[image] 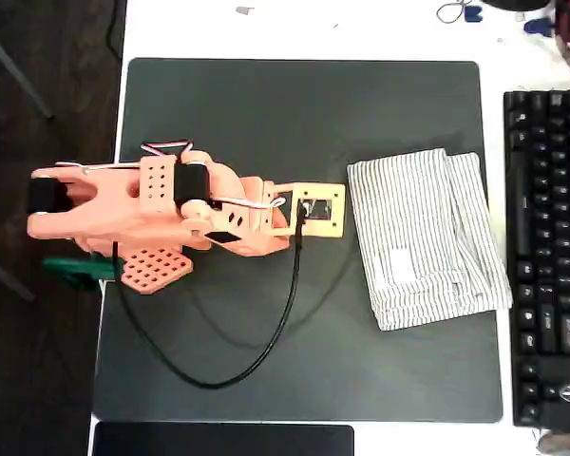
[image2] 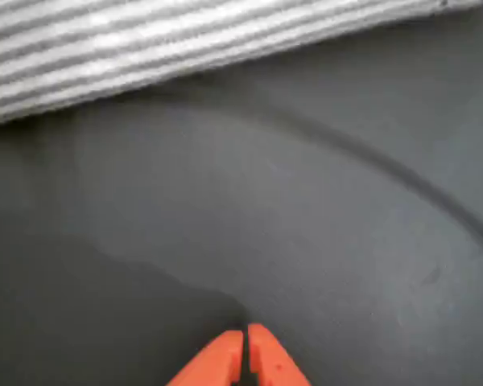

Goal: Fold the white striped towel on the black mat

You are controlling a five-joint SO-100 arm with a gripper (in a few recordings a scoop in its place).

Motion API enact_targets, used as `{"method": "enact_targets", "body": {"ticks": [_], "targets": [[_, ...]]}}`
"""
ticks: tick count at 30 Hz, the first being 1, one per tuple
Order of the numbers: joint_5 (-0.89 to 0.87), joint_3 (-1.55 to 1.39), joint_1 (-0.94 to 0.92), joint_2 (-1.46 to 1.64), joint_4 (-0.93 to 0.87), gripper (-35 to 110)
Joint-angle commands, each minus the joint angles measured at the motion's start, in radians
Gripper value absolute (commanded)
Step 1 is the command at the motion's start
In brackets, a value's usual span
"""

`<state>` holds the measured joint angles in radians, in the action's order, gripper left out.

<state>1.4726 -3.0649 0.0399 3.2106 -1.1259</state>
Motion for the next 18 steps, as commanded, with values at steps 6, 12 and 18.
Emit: {"method": "enact_targets", "body": {"ticks": [6, 12, 18], "targets": [[0.020, -0.048, -0.015, 0.071, -0.057, 0], [0.009, -0.048, -0.005, 0.121, -0.176, 0], [0.028, -0.049, -0.020, 0.123, -0.179, 0]]}}
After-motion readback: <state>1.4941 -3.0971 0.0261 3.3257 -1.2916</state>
